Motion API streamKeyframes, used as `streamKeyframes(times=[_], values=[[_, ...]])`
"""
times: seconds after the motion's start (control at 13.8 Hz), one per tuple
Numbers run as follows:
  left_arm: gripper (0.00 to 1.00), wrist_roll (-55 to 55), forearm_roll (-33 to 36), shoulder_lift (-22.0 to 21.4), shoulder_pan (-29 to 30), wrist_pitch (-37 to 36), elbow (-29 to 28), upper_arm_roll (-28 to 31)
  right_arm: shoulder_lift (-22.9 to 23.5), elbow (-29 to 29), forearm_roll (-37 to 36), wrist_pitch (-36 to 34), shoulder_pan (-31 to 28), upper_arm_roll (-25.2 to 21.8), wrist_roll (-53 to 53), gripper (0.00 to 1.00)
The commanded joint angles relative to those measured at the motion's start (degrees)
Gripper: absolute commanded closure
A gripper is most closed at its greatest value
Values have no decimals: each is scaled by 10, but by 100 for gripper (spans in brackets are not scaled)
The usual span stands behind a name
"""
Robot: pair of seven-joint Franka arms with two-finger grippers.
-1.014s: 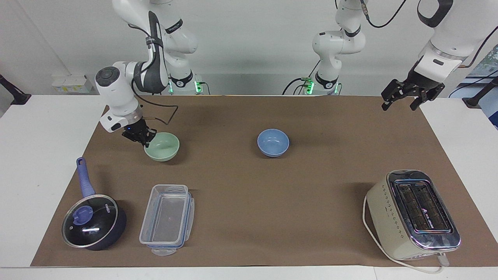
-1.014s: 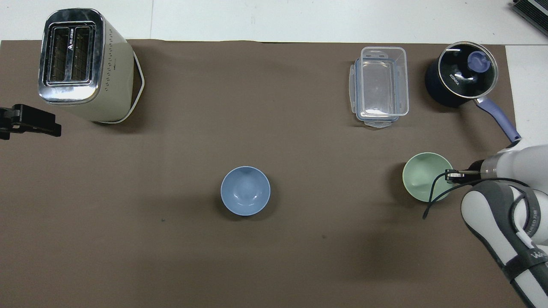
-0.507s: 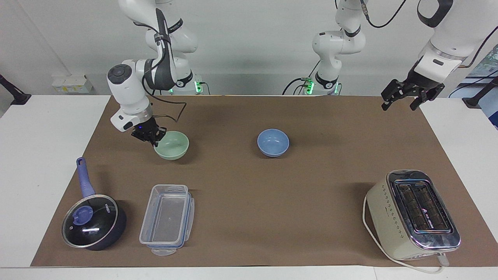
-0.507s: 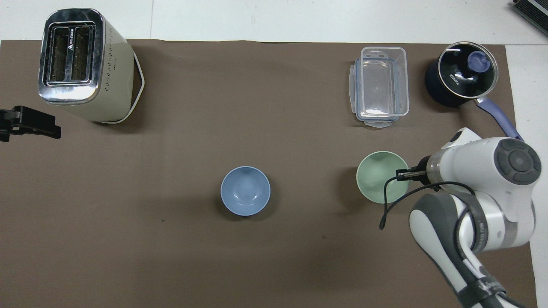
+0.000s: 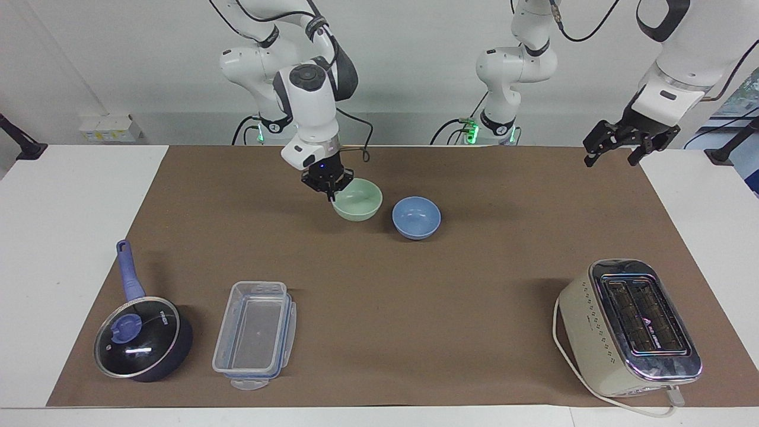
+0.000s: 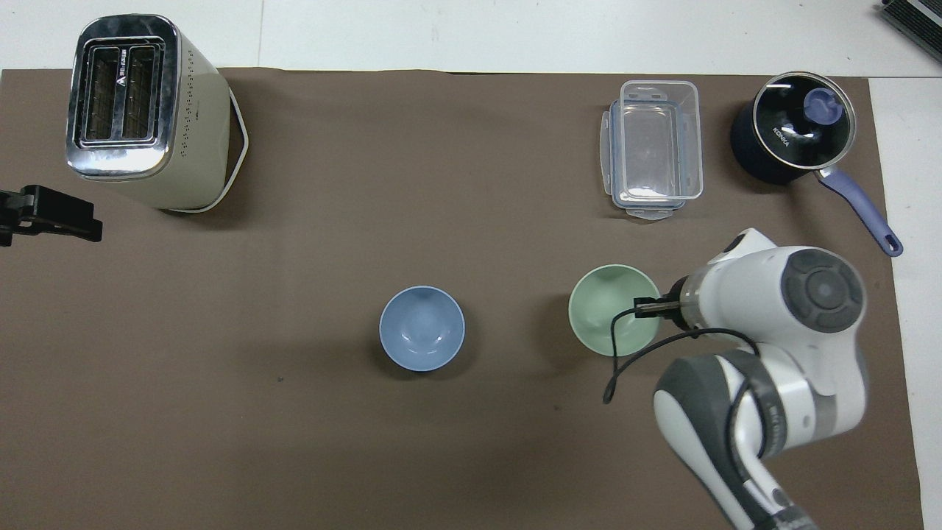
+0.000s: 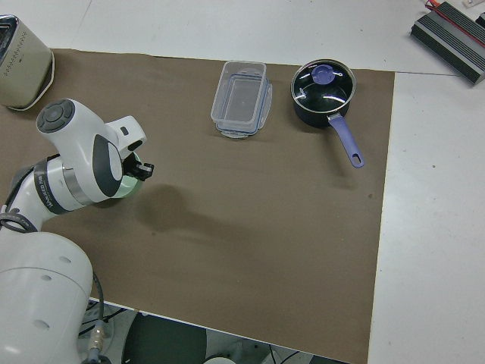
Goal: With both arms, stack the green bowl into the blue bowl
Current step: 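Carry the green bowl with the right gripper over the blue bowl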
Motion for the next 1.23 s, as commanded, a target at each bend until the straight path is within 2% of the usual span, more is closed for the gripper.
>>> streamKeyframes(times=[0.0, 0.22, 0.51, 1.16], values=[[0, -6, 13, -9, -2, -5, -5, -1, 41, 46, 42, -12, 24, -2, 26, 100], [0, -7, 13, -9, -2, -5, -5, 0, 68, 73, 69, -13, 56, -2, 84, 100], [0, -7, 13, -9, -2, -6, -5, -1, 112, 109, 68, -11, 77, -2, 134, 100], [0, -7, 13, -9, -2, -6, -5, 0, 151, 110, 65, 43, 90, -2, 143, 100]])
